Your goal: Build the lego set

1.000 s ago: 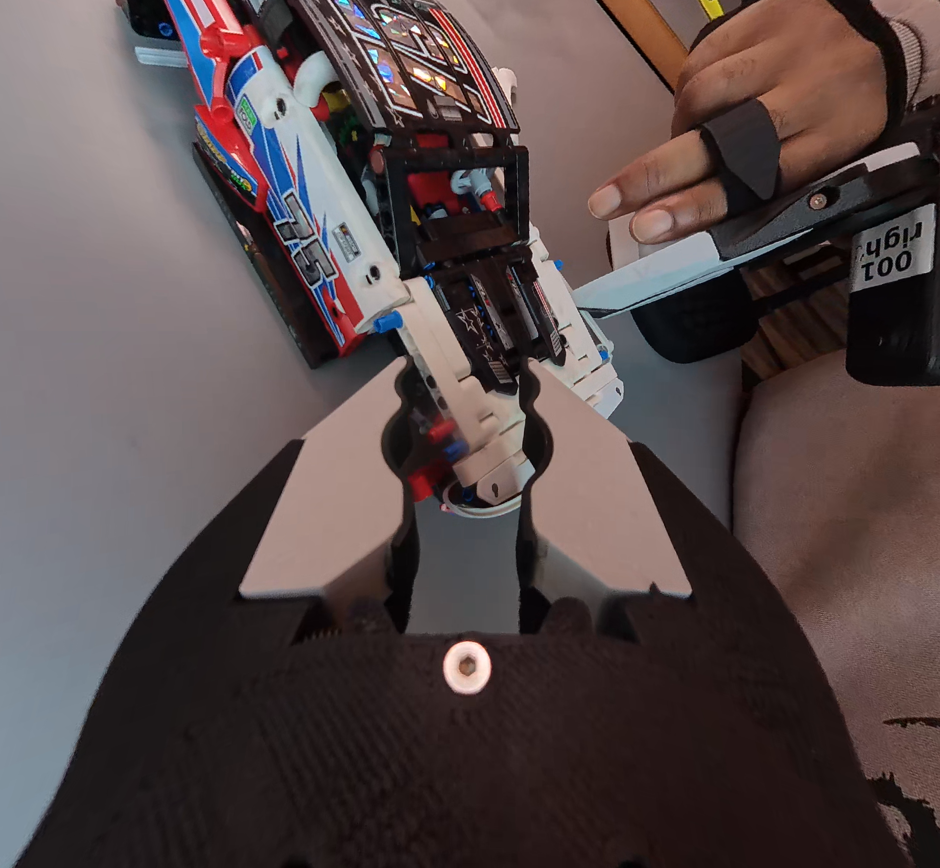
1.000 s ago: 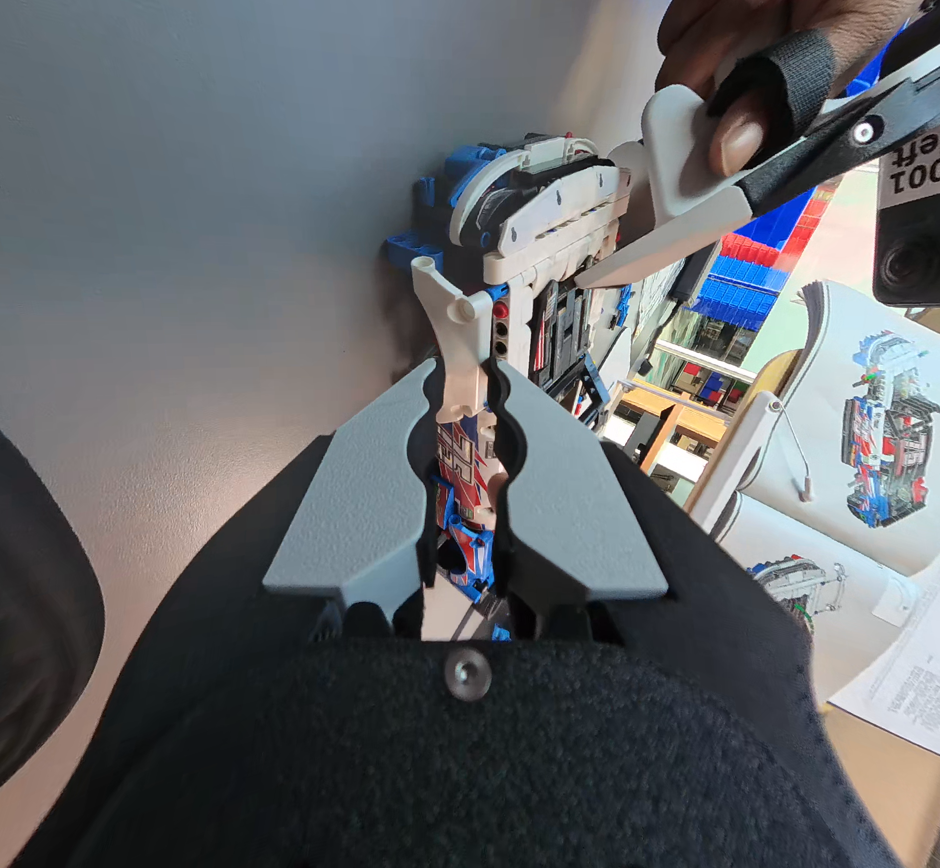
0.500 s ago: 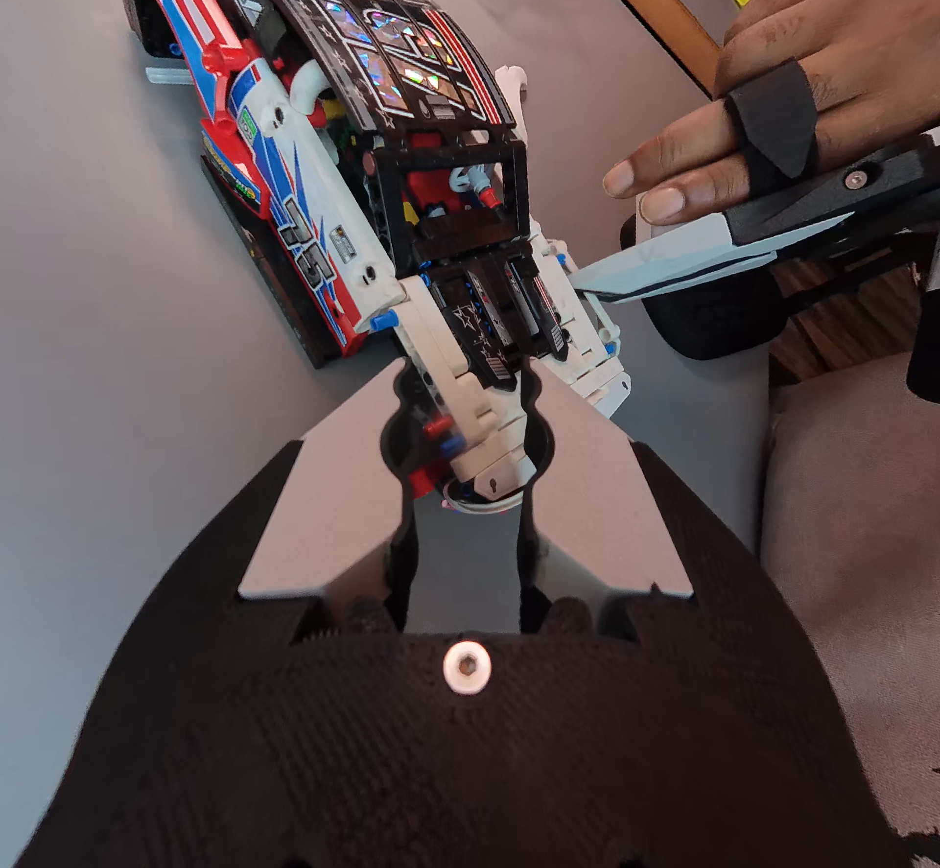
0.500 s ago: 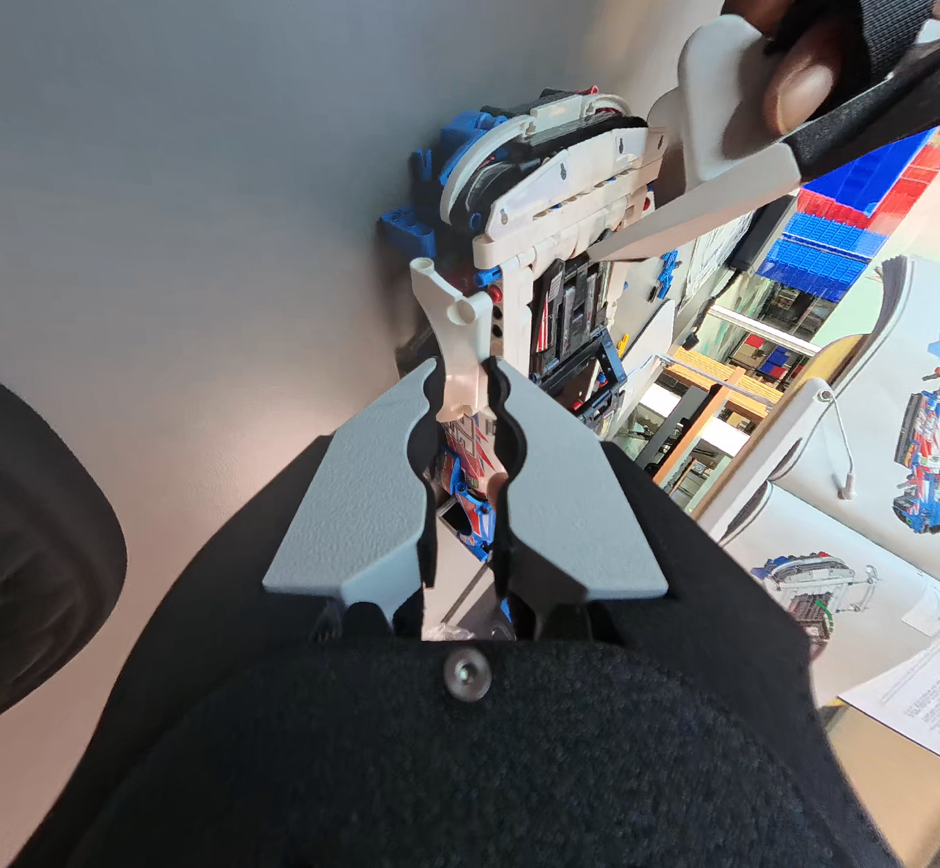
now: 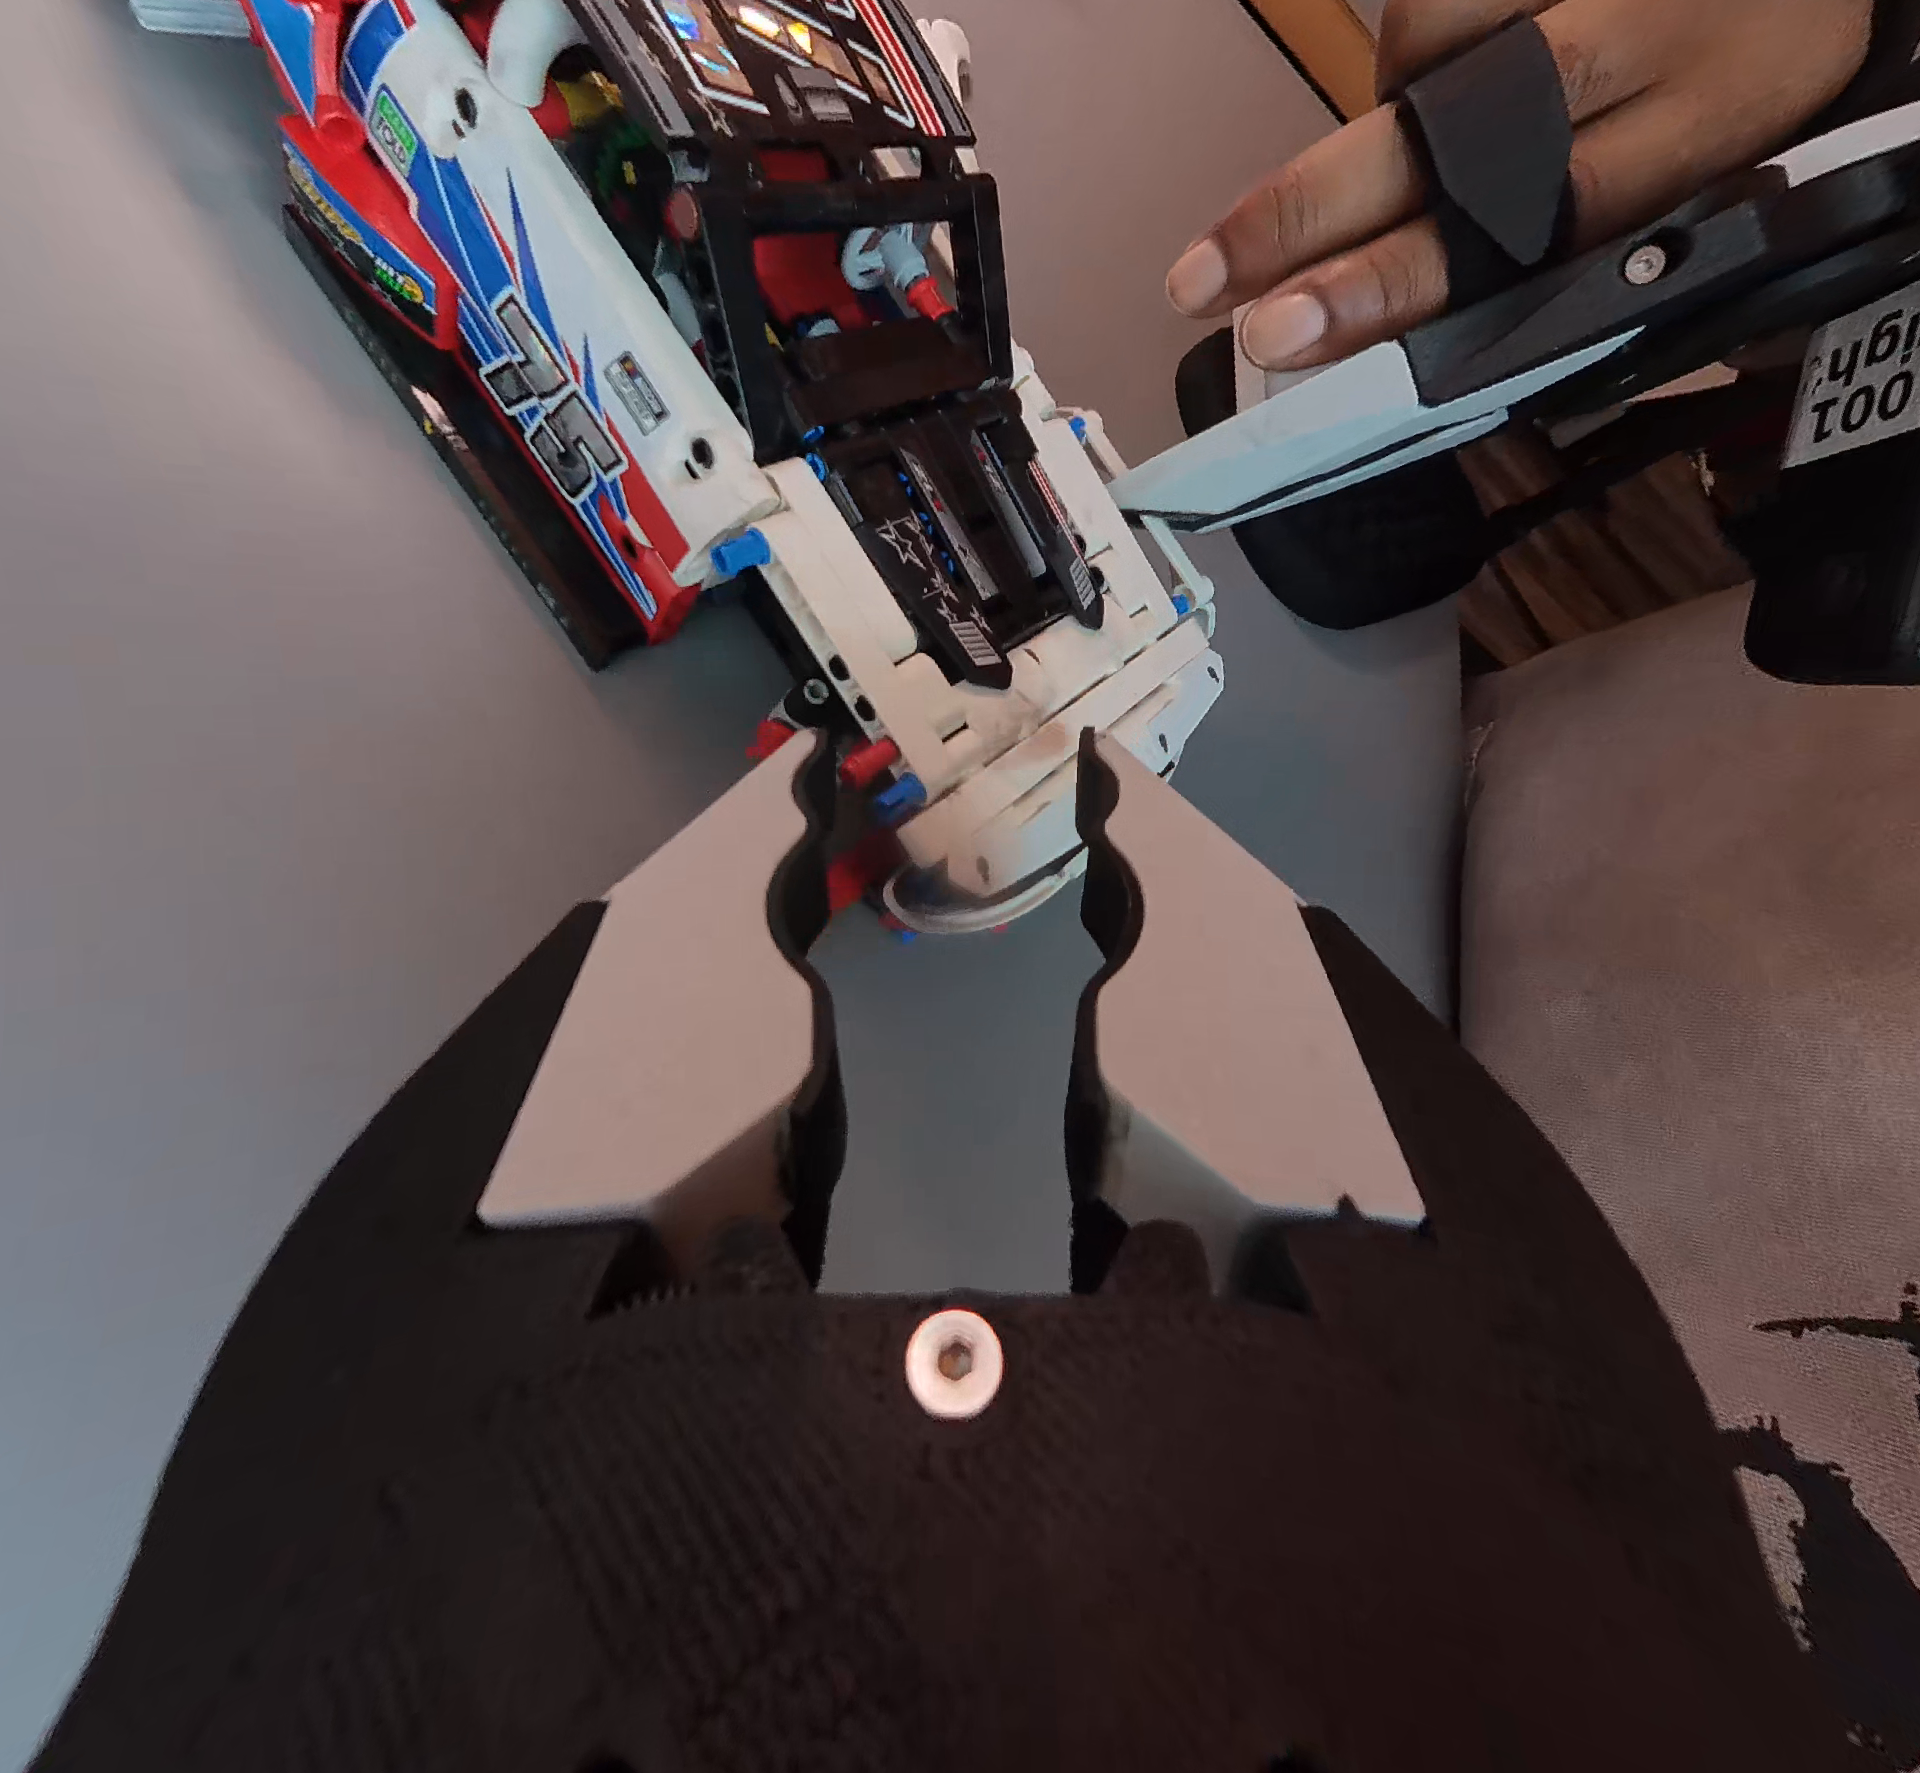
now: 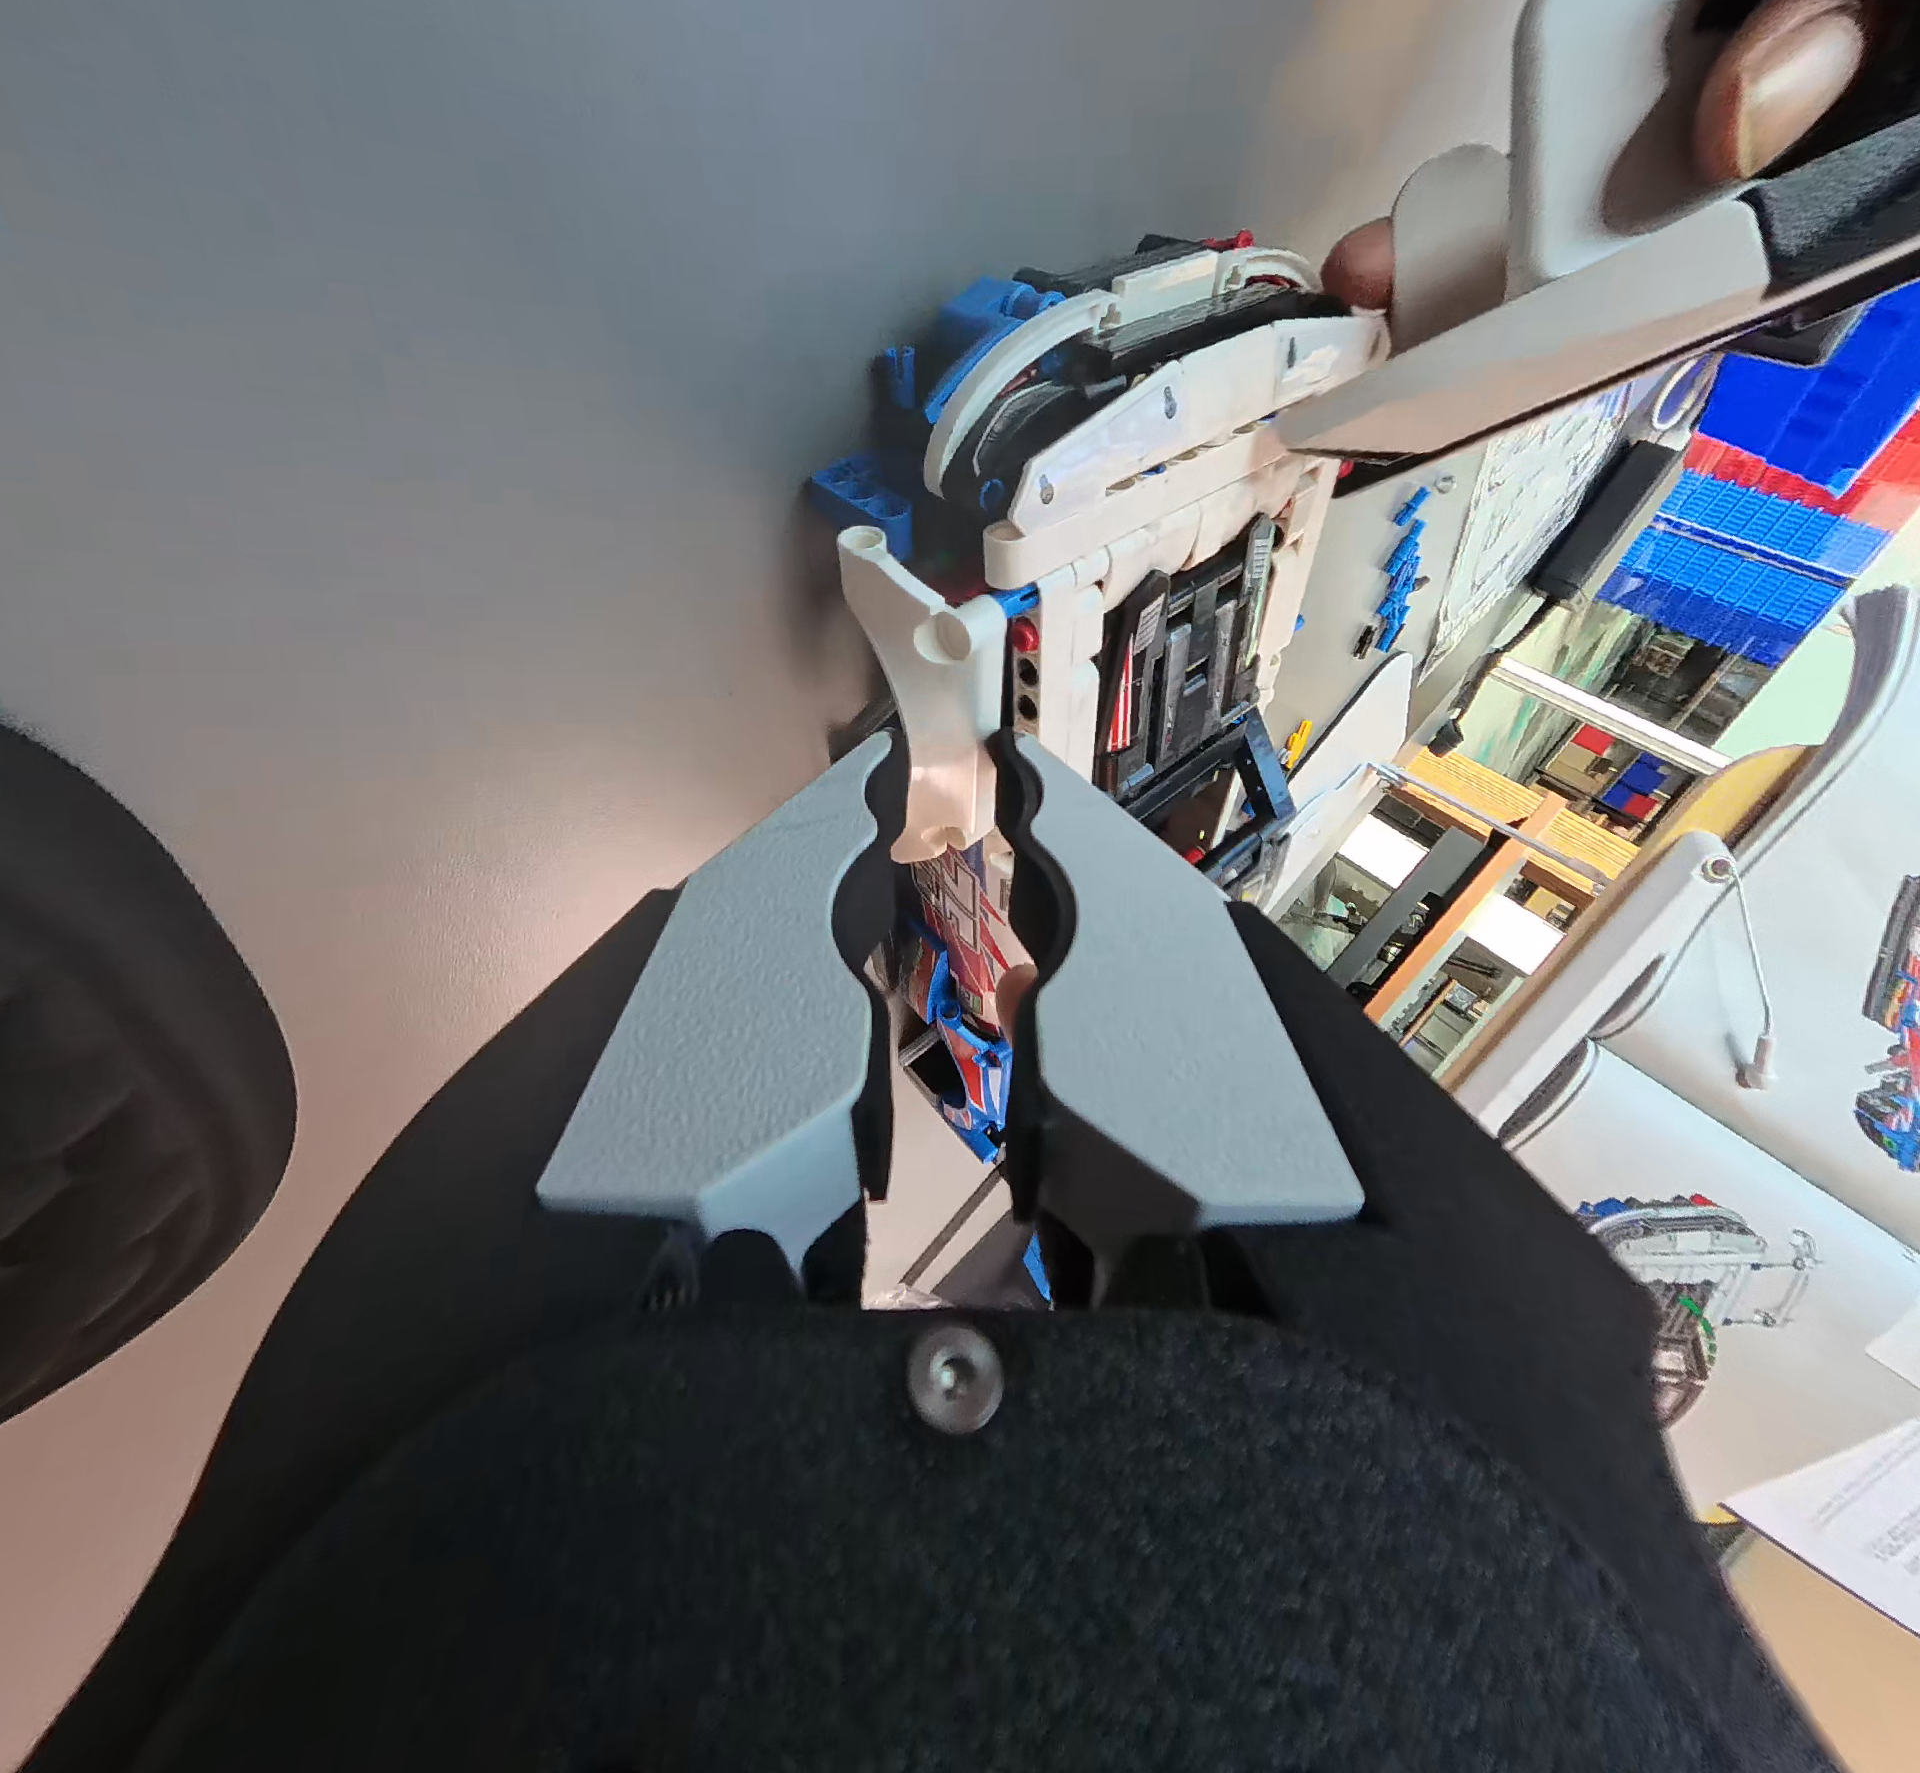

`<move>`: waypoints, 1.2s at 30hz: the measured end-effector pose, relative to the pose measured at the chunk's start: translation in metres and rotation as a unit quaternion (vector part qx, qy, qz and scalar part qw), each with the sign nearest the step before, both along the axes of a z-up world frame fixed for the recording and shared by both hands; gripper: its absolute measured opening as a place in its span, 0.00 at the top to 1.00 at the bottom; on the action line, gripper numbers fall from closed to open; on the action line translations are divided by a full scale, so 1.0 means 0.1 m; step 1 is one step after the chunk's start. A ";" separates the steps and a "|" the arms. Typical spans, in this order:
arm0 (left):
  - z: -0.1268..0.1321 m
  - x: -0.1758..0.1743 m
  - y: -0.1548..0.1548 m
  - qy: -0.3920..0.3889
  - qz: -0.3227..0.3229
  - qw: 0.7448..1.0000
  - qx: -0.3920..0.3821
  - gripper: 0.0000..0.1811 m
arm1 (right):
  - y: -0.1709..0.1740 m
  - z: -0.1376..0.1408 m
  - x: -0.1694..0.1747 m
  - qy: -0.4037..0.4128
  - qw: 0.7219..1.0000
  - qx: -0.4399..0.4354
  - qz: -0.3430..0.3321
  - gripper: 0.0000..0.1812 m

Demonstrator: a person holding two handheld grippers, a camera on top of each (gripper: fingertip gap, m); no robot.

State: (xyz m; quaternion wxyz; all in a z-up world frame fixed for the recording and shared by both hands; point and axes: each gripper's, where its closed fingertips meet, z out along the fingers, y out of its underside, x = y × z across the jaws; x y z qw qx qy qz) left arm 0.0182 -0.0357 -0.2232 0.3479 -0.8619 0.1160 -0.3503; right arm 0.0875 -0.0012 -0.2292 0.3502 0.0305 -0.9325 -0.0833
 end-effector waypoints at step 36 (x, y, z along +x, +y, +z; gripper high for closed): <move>-0.03 0.05 0.05 -0.021 0.022 1.000 -0.001 0.78 | 0.12 0.02 0.01 0.075 0.987 0.113 -0.087 0.92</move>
